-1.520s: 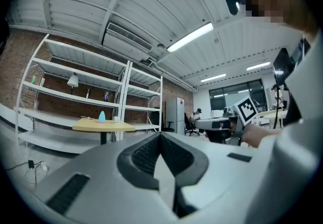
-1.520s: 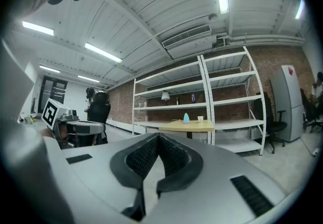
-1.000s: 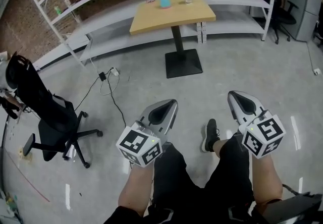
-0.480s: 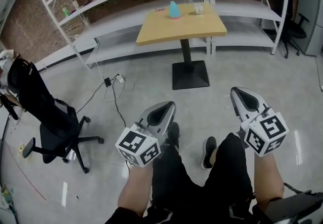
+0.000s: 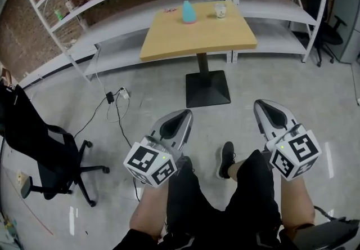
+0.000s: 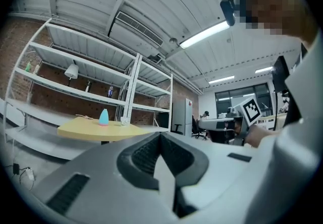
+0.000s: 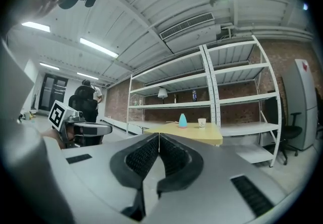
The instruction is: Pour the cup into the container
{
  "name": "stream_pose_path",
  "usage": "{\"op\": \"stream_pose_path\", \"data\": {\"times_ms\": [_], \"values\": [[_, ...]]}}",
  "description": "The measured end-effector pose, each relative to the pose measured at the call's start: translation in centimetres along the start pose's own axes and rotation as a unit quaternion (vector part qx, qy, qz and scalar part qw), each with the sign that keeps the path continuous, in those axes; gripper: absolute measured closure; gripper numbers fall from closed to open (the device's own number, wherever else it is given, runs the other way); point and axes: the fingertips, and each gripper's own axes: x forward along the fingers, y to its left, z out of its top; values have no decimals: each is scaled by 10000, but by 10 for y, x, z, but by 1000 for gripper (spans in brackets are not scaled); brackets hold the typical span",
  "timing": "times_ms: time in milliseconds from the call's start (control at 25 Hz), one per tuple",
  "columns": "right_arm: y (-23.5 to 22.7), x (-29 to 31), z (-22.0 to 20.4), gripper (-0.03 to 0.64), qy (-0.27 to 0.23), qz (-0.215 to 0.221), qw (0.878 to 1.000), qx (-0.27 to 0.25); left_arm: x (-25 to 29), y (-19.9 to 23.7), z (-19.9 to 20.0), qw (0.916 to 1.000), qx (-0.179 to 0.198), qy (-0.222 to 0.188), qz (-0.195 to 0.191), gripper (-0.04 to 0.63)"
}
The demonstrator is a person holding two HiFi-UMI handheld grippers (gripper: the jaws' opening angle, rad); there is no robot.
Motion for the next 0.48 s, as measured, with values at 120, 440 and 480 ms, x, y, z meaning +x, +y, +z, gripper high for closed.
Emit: {"op": "stream_pose_path", "data": {"times_ms": [120,440,480], "values": [[-20,23,-4,617,-36,-63,10000,14,32,18,-2,10000,19,13,-86,595],[-80,94,13,617,-202,-207,9996,-12,108,67,10,9993,160,178,-293,595],[-86,104,15,617,-230,-241,9994,19,117,75,13,9992,168,185,-319,595]]}}
